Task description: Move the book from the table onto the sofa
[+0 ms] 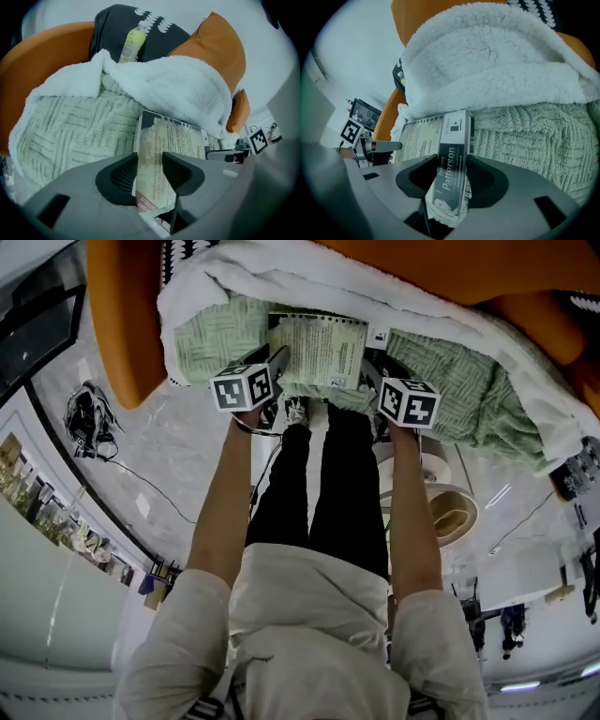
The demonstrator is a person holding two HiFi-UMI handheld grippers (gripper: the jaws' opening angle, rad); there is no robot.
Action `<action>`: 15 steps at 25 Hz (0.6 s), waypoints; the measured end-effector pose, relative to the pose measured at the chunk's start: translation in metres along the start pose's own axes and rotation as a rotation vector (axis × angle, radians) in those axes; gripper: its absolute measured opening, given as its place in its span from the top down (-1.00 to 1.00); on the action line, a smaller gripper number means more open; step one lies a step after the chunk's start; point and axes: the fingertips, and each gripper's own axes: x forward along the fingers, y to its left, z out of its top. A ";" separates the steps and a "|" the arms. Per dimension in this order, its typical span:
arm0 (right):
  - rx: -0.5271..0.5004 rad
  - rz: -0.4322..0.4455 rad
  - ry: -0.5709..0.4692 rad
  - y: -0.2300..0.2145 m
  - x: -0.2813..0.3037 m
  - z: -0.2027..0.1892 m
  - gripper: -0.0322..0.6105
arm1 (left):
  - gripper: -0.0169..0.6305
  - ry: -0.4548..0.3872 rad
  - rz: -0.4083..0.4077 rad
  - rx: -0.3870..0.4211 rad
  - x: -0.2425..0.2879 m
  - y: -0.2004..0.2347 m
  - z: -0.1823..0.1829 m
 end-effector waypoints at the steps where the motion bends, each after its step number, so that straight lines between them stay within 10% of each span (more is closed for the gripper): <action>1: 0.004 -0.002 0.000 -0.001 0.002 -0.001 0.33 | 0.41 0.004 0.007 0.000 0.002 0.001 0.000; 15: -0.011 -0.010 0.015 -0.004 0.009 -0.002 0.33 | 0.40 -0.033 0.090 -0.018 0.008 0.004 -0.002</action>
